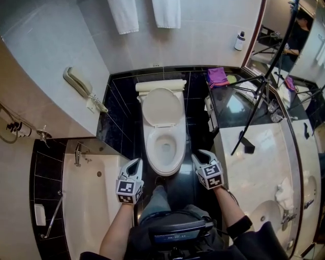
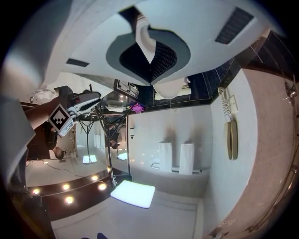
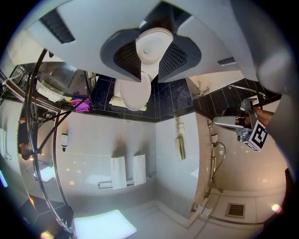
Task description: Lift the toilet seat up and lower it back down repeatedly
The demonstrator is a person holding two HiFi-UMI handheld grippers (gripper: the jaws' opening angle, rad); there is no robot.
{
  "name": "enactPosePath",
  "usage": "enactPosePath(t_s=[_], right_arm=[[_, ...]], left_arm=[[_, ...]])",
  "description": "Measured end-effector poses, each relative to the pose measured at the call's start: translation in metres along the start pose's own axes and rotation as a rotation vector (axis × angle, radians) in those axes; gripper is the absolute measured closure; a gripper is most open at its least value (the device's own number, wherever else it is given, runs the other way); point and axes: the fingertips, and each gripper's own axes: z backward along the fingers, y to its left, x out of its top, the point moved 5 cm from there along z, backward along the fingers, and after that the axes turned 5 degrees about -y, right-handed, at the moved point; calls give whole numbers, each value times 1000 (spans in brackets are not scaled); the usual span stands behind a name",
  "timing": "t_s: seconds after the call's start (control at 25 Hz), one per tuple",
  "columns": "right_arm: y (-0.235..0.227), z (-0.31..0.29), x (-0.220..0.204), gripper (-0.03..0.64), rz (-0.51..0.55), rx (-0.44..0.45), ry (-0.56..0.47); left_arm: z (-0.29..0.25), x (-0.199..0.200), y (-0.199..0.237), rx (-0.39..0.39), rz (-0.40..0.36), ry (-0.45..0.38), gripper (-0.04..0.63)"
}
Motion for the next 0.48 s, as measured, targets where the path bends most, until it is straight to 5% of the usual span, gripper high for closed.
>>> enactPosePath(t_s=[0.48], right_arm=[[-29,-113,-139,386,-349,-12,176]], left_arm=[[-93,-72,12,-68,-72,57,603]])
